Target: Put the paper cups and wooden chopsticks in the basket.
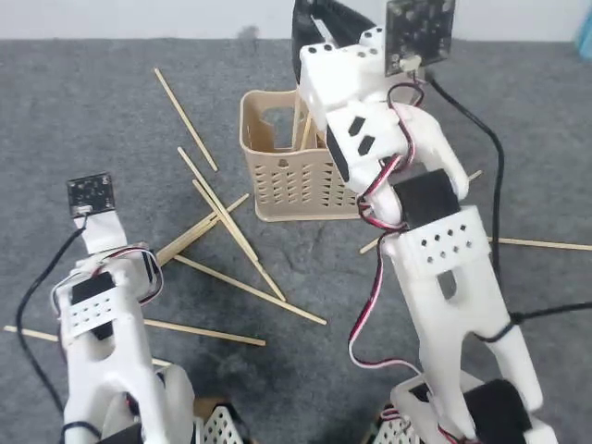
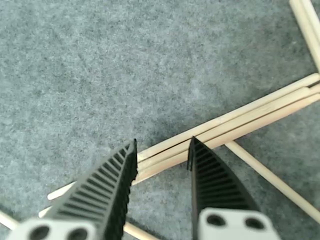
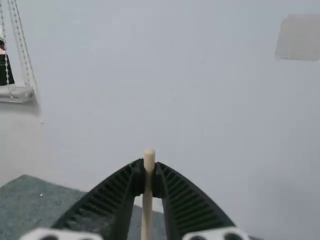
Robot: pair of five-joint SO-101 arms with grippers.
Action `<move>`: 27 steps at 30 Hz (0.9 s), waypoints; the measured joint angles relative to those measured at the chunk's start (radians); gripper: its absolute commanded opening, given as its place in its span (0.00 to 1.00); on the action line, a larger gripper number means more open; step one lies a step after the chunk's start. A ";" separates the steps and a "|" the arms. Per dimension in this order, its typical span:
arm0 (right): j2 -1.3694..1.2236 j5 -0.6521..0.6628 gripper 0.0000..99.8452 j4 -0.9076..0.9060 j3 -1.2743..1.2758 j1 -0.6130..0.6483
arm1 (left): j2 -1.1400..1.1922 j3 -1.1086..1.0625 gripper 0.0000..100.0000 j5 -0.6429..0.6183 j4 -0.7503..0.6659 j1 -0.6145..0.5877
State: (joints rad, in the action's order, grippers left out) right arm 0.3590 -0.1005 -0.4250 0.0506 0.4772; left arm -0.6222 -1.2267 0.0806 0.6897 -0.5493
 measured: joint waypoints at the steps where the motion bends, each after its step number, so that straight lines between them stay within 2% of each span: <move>1: 0.000 0.000 0.01 0.000 0.023 0.000 | 0.000 0.000 0.16 0.000 0.000 0.000; 11: 0.000 0.000 0.01 0.009 0.322 0.008 | 0.000 0.000 0.16 0.000 0.000 0.000; 18: 0.146 0.000 0.01 0.094 0.551 0.011 | 0.000 0.000 0.16 0.000 0.000 0.000; 23: 0.224 0.000 0.09 0.094 0.620 0.012 | 0.000 0.000 0.16 0.000 0.000 0.000; 27: 0.272 0.000 0.01 0.054 0.621 0.012 | 0.000 0.000 0.16 0.000 0.000 0.000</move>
State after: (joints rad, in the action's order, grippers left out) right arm 0.6306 -0.1005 -0.3713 0.6720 0.4895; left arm -0.6222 -1.2267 0.0806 0.6897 -0.5493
